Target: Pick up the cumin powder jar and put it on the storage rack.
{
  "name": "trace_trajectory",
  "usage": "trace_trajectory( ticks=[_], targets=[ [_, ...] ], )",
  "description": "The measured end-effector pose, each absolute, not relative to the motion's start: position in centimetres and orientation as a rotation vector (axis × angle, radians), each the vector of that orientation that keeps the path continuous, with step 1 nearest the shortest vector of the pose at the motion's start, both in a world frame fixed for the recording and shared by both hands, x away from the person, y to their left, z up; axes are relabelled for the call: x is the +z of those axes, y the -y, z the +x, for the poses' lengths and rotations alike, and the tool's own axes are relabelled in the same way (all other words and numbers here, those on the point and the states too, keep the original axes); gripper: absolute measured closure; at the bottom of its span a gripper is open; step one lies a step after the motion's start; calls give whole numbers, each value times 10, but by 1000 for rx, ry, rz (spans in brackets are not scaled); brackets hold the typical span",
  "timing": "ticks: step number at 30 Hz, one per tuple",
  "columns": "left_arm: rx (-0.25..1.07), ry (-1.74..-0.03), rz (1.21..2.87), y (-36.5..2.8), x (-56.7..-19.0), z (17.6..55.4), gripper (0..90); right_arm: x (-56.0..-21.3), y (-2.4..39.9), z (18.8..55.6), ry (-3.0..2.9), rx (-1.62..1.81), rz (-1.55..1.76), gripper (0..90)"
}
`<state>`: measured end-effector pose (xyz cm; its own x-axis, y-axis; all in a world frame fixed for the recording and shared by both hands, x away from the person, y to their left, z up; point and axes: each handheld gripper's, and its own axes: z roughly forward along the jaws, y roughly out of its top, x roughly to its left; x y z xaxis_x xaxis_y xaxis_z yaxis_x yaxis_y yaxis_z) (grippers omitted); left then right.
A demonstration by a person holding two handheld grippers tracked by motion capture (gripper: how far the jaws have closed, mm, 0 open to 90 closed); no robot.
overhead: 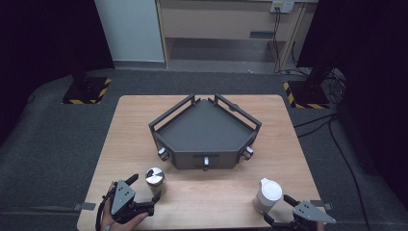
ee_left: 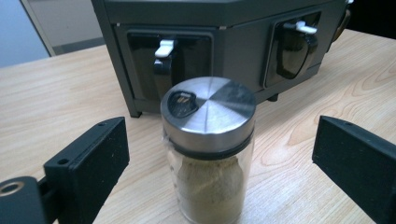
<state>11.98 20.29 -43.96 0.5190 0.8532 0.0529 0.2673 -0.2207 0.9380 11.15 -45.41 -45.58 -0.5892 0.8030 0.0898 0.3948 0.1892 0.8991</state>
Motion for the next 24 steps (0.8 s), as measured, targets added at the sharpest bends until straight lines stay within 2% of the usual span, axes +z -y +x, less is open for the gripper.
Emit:
trace_trajectory(
  ticks=[24],
  targets=[
    [660, -922, 1821, -203, -450, 154, 50, -456, 454, 112, -2074, 1371, 1124, 28]
  ],
)
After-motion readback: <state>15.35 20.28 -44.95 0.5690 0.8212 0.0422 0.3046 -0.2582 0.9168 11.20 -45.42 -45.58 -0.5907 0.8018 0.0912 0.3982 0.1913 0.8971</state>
